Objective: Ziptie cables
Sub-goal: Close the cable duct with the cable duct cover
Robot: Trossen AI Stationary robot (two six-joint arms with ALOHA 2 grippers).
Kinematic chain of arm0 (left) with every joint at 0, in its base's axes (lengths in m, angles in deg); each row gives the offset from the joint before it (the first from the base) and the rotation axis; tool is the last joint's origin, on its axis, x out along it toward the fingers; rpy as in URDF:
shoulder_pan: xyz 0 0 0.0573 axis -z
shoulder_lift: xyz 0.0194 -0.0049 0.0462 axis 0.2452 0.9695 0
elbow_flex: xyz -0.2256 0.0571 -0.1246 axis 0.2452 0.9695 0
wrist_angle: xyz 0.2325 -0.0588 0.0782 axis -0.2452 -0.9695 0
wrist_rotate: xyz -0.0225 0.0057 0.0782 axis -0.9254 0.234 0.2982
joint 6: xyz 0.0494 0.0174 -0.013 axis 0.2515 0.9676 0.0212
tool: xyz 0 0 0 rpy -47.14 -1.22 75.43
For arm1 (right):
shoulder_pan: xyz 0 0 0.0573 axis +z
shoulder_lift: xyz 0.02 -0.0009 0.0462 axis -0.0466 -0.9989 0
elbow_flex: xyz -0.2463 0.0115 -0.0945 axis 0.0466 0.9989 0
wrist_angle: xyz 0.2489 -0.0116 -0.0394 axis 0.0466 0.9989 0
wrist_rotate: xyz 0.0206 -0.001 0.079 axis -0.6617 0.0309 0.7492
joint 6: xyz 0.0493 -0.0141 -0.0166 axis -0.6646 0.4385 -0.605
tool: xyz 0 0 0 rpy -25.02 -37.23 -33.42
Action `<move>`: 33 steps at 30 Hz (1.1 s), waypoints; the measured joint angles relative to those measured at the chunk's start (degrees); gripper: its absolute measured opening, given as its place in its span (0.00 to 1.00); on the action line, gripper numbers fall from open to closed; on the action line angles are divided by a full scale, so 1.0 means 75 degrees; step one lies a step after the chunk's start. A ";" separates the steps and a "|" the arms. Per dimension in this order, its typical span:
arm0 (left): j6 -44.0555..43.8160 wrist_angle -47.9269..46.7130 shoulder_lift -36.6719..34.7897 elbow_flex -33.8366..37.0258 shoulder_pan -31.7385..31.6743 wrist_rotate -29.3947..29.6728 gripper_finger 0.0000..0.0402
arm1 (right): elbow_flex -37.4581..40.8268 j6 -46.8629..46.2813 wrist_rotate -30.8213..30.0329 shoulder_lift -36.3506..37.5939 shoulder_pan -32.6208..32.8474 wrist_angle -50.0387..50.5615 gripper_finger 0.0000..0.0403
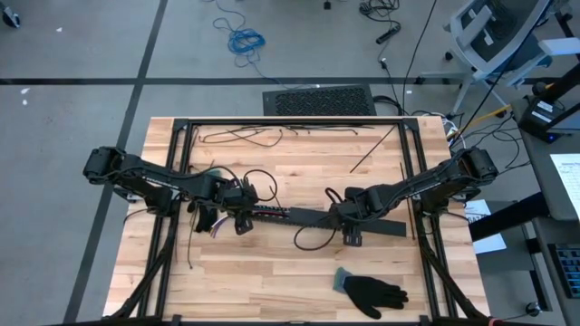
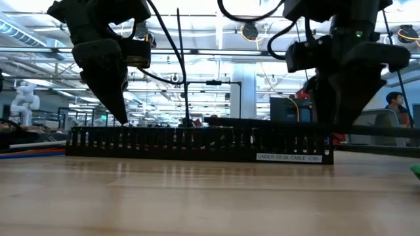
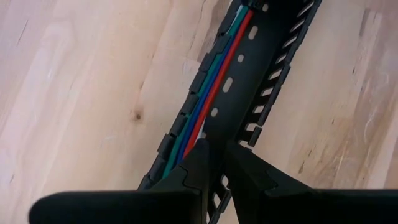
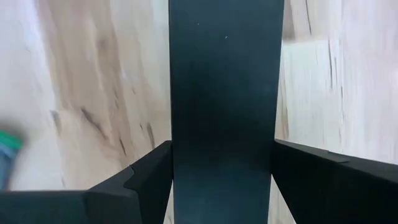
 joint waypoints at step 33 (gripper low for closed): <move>0.2173 -0.0420 -0.0054 -0.1200 0.0737 -0.0623 0.13 | -0.0404 0.0598 0.0561 -0.0006 -0.0465 0.0362 0.56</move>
